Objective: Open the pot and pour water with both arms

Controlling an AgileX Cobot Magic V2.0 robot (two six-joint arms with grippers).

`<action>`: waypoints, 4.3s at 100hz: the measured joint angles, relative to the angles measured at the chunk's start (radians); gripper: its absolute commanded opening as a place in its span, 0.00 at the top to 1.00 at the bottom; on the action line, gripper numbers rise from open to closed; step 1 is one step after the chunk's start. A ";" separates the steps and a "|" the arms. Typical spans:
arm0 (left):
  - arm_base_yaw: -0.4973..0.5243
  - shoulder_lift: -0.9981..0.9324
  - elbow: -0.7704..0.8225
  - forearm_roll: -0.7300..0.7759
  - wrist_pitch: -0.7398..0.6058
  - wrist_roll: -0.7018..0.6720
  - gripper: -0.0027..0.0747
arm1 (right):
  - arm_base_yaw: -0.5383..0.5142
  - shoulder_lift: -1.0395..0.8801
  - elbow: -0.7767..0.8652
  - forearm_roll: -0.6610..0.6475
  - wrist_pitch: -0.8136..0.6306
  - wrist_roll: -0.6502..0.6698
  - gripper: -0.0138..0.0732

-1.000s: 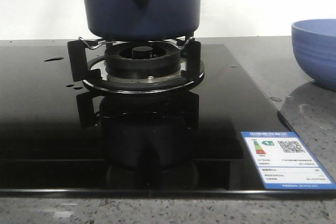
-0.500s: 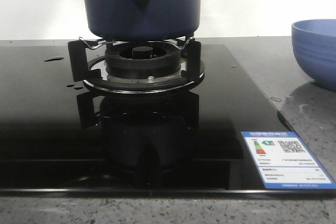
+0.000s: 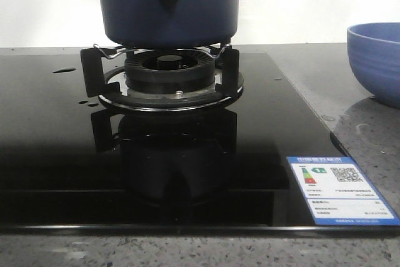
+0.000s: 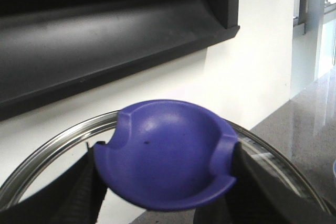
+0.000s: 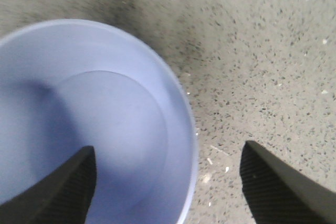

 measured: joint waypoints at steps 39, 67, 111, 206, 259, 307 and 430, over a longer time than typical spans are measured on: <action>0.000 -0.002 0.000 0.042 0.004 -0.010 0.56 | -0.002 0.130 0.000 -0.002 0.000 0.000 0.78; 0.000 -0.002 0.000 0.043 0.005 -0.010 0.56 | -0.002 0.135 -0.039 -0.004 0.023 0.002 0.93; 0.000 0.002 0.000 0.043 -0.010 -0.010 0.56 | 0.069 0.166 -0.451 0.068 0.226 -0.005 0.90; 0.000 0.004 0.000 0.046 -0.151 -0.011 0.56 | 0.489 0.531 -0.934 0.229 -0.044 -0.045 0.90; 0.000 0.004 0.000 0.046 -0.170 -0.011 0.56 | 0.569 0.462 -0.599 0.235 -0.592 -0.213 0.90; 0.000 0.004 0.000 0.046 -0.174 -0.013 0.56 | 0.645 0.386 -0.296 0.251 -1.160 -0.252 0.91; 0.000 0.004 0.000 0.046 -0.199 -0.013 0.56 | 0.685 0.379 -0.145 0.072 -1.846 -0.250 0.91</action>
